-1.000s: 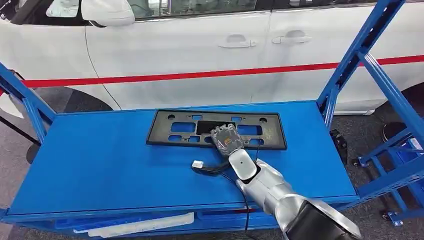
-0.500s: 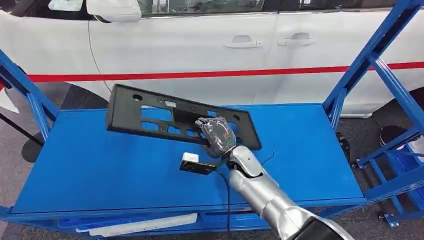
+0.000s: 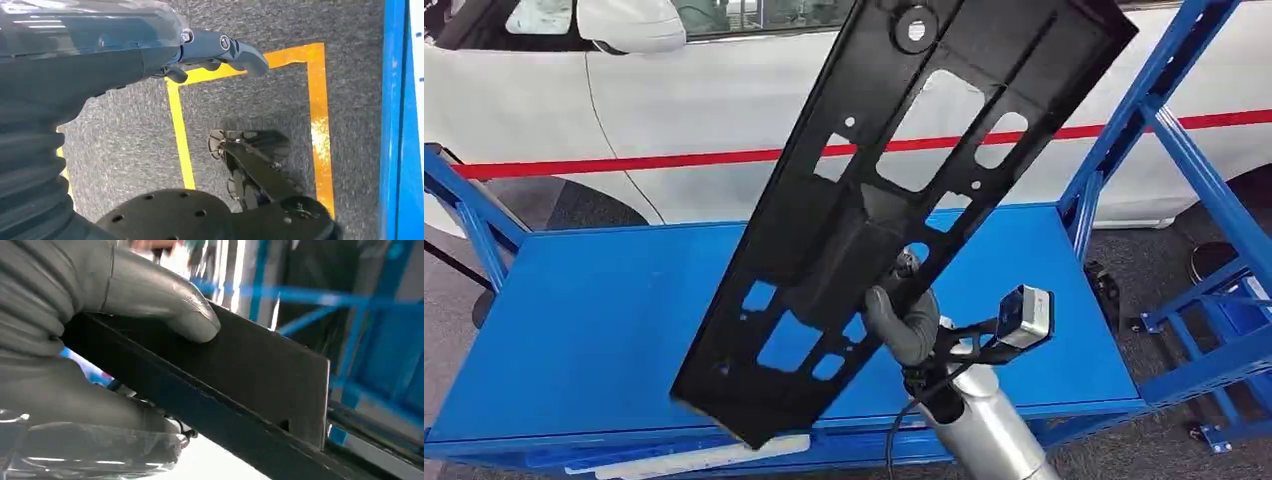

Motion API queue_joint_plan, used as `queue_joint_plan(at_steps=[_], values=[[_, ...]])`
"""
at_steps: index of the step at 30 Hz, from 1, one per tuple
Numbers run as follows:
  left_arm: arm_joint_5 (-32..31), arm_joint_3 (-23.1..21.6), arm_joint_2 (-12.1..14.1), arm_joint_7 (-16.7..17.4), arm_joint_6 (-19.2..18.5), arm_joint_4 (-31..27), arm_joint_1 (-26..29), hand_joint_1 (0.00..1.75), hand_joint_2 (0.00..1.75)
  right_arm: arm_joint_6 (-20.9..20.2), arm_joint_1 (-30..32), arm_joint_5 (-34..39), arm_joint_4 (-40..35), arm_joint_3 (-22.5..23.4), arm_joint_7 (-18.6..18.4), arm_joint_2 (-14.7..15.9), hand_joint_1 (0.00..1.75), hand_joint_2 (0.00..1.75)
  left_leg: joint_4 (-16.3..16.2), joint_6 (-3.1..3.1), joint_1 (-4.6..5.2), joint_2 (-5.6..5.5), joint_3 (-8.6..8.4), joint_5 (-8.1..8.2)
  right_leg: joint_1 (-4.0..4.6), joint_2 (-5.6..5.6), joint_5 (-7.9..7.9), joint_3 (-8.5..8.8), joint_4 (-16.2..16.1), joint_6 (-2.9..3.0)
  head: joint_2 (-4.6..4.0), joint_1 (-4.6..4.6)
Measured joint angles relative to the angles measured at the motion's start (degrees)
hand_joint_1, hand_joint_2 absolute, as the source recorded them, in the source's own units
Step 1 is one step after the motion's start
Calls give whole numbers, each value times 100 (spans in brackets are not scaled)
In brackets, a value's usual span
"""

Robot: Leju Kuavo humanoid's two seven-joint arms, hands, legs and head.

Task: Take the parts from the cabinet and place them on the table.

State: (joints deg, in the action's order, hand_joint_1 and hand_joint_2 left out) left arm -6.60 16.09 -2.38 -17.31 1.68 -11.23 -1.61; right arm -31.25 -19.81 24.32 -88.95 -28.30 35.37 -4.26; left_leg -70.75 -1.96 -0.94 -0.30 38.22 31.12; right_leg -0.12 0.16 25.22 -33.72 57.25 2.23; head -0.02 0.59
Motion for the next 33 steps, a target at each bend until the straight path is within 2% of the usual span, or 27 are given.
queue_joint_plan(at_steps=[2, 3, 6, 7, 8, 9, 10, 11, 12, 13, 14, 15, 17, 18, 19, 21, 22, 23, 24, 25, 27, 28, 29, 30, 31, 32, 33], values=[[-11, 20, 7, 11, 44, 0, -7, 0, 175, -147, 87, 46, -210, -96, -68, 0, 175, 175, 1136, 71, 7, 0, -545, -544, 6, 4, 13, 48, 13, -22, 0, 0], [-24, 31, 20, 44, 57, 0, -11, 0, 175, -178, 108, 46, -287, -145, -108, 0, 175, 175, 1332, 106, 47, -9, -655, -503, 34, 7, 20, 45, 23, -42, 0, 0], [-72, 50, 31, 96, 90, 0, -35, 0, 175, -134, 125, 42, -490, -324, -291, 2, 175, 175, 1353, 164, 72, -17, -616, -547, 15, 9, -27, 3, 23, -130, 0, 0], [-79, 53, 31, 107, 94, 0, -33, 0, 175, -103, 125, 48, -552, -366, -306, 7, 175, 175, 1395, 209, 61, -10, -610, -586, 24, 13, -50, 1, 11, -168, 0, 0], [-98, 55, 29, 138, 94, 0, -40, 0, 175, -77, 128, 66, -622, -396, -311, 15, 175, 175, 1458, 253, 5, 11, -614, -647, 24, 11, 35, -17, 58, -207, 0, 0], [-116, 57, 29, 146, 94, 0, -51, 0, 175, -40, 128, 66, -691, -420, -308, 26, 175, 175, 1476, 281, 12, 15, -594, -677, 14, 9, 232, -71, 203, -231, 0, -2], [-120, 57, 33, 155, 94, 0, -60, 0, 175, -1, 132, 66, -746, -444, -295, 41, 175, 175, 1475, 316, 14, 20, -557, -702, 0, 11, 531, -200, 557, -246, 0, -2], [-129, 59, 33, 162, 94, 0, -68, 0, 175, 21, 151, 62, -785, -466, -274, 65, 175, 175, 1470, 321, 21, 23, -512, -729, -18, 10, 836, -382, 1055, -263, 0, -2], [-138, 59, 33, 164, 92, 0, -70, 0, 175, 74, 190, 22, -821, -484, -223, 90, 175, 175, 1466, 324, 23, 25, -466, -759, -27, 10, 1036, -525, 1467, -280, 0, -2], [-162, 59, 33, 168, 90, 0, -70, 0, 175, 137, 237, -26, -870, -499, -162, 118, 175, 175, 1457, 317, 23, 25, -417, -791, -35, 9, 1117, -587, 1720, -293, 0, -2], [-173, 59, 33, 168, 88, 0, -66, 0, 175, 178, 275, -72, -914, -505, -105, 148, 175, 175, 1444, 311, 22, 24, -367, -822, -49, 7, 1050, -515, 1700, -301, 0, -2], [-181, 59, 33, 171, 83, 0, -65, 0, 175, 233, 293, -137, -956, -508, -47, 166, 175, 175, 1424, 298, 22, 24, -316, -847, -65, 5, 888, -327, 1444, -302, 0, -2], [-223, 59, 33, 179, 68, 0, -69, 0, 175, 371, 313, -308, -1078, -510, 58, 194, 175, 175, 1363, 245, 19, 17, -221, -889, -80, -6, 510, 357, 408, -285, 0, -2], [-234, 59, 33, 188, 66, 0, -70, 0, 175, 439, 313, -394, -1133, -510, 105, 201, 175, 175, 1324, 218, 25, 15, -189, -906, -78, -8, 591, 601, 4, -269, 0, -2], [-247, 59, 33, 203, 61, 0, -72, 0, 175, 554, 343, -543, -1189, -512, 165, 207, 175, 175, 1320, 181, 38, 14, -175, -934, -34, 6, 490, 570, 51, -255, 0, 2], [-273, 59, 37, 238, 46, 0, -74, 0, 175, 760, 387, -794, -1279, -514, 288, 238, 175, 175, 1315, 101, 35, 12, -163, -993, -21, 17, 479, 522, 40, -205, 0, -2], [-295, 59, 39, 251, 33, 0, -69, 0, 175, 875, 424, -976, -1329, -514, 358, 249, 175, 175, 1345, 55, 29, 9, -157, -1048, -9, 13, 437, 489, 37, -154, 0, -2], [-304, 59, 57, 262, 24, 2, -56, 0, 175, 953, 440, -1086, -1363, -514, 400, 262, 175, 175, 1337, 21, 12, 3, -114, -1054, -52, -7, 360, 440, -5, -91, 0, -2], [-319, 59, 57, 271, 22, 2, -67, 0, 175, 1025, 457, -1185, -1398, -518, 424, 269, 175, 175, 1210, 2, 0, 9, -33, -816, -54, -19, 295, 373, -3, -51, 0, -2], [-352, 59, 55, 297, 4, 2, -65, 0, 175, 1092, 490, -1306, -1454, -523, 437, 271, 175, 175, 915, -17, -5, 11, 63, -467, -53, -24, 244, 306, -3, -15, 0, -2], [-374, 57, 59, 345, 4, 2, -68, 0, 175, 1186, 585, -1521, -1568, -523, 441, 275, 175, 175, 36, -59, -10, 12, 271, 142, -26, -35, 140, 172, 0, 3, 0, 0], [-380, 57, 59, 367, 7, 2, -69, 0, 175, 1202, 623, -1611, -1603, -523, 446, 284, 175, 175, -351, -67, -10, 12, 325, 270, -9, -42, 82, 93, 12, 6, 0, -2], [-396, 57, 64, 408, 9, 2, -69, 0, 175, 1199, 652, -1683, -1629, -523, 448, 293, 175, 175, -475, -60, -9, 11, 269, 206, 4, -44, 31, 18, 17, 7, 0, -2], [-411, 57, 68, 433, 9, 2, -67, 0, 175, 1191, 674, -1735, -1651, -523, 448, 299, 175, 175, -350, -38, -7, 11, 99, 45, 17, -44, -17, -48, 26, 6, 0, -2], [-418, 59, 70, 463, 11, 2, -69, 0, 175, 1162, 689, -1768, -1677, -523, 448, 302, 175, 175, -21, -6, -1, 11, -168, -145, 36, -42, -61, -111, 31, 3, 0, 0], [-418, 57, 74, 474, 22, 2, -75, 0, 175, 1129, 692, -1790, -1697, -523, 450, 304, 175, 175, 453, 51, 20, 10, -519, -282, 53, -36, -106, -160, 33, 0, 0, -2], [-417, 57, 85, 498, 26, 2, -90, 0, 175, 1088, 692, -1799, -1725, -523, 450, 308, 175, 175, 1005, 122, 48, 8, -929, -284, 57, -32, -152, -186, 36, -11, 0, -2]])
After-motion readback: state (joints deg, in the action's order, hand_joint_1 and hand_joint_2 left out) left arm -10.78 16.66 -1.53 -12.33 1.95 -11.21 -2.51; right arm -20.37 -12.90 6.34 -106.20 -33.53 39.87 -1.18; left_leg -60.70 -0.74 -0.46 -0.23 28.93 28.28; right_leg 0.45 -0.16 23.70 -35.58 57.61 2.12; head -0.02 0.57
